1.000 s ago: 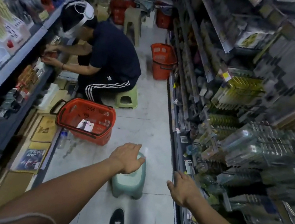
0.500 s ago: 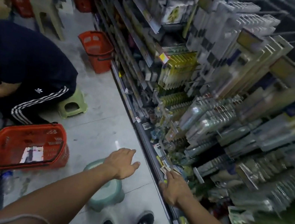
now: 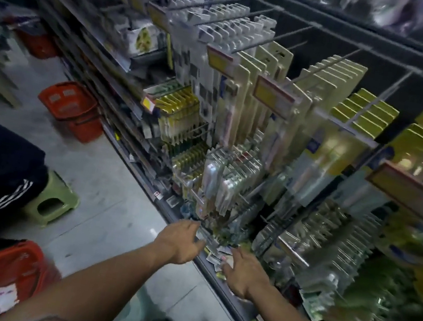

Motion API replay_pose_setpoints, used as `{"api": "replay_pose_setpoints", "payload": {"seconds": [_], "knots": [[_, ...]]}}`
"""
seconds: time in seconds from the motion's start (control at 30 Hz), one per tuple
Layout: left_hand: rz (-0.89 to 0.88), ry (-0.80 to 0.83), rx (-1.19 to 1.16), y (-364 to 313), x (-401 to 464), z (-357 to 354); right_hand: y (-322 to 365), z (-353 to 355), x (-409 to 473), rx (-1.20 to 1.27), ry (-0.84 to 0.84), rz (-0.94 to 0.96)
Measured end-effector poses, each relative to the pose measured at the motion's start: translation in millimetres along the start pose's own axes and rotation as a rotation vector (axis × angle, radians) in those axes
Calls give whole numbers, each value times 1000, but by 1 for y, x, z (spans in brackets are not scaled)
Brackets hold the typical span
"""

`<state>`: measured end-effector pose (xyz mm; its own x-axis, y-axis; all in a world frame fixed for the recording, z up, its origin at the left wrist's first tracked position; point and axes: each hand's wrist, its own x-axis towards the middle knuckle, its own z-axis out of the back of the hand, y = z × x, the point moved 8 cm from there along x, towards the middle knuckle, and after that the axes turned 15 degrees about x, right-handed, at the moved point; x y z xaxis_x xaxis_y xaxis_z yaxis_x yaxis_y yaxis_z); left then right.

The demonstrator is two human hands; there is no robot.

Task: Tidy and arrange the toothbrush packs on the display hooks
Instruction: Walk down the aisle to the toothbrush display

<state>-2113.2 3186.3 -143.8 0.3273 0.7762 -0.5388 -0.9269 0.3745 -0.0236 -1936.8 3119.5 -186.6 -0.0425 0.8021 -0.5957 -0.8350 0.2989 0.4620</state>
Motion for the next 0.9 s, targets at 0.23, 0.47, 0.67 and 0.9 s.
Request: {"api": "replay_pose_setpoints", "payload": {"seconds": [0.23,0.47,0.67,0.9], "knots": [[-84,26,65,-33,19,16,-12,7,8,72,-2,-11],[-125,42,151,-29,34,41,1,8,33,142,-27,-15],[-177,63,192,-7,77,48,12,9,56,234,-47,-64],[-392,283,378,15,140,38,19,-6,101,295,-41,-331]]}}
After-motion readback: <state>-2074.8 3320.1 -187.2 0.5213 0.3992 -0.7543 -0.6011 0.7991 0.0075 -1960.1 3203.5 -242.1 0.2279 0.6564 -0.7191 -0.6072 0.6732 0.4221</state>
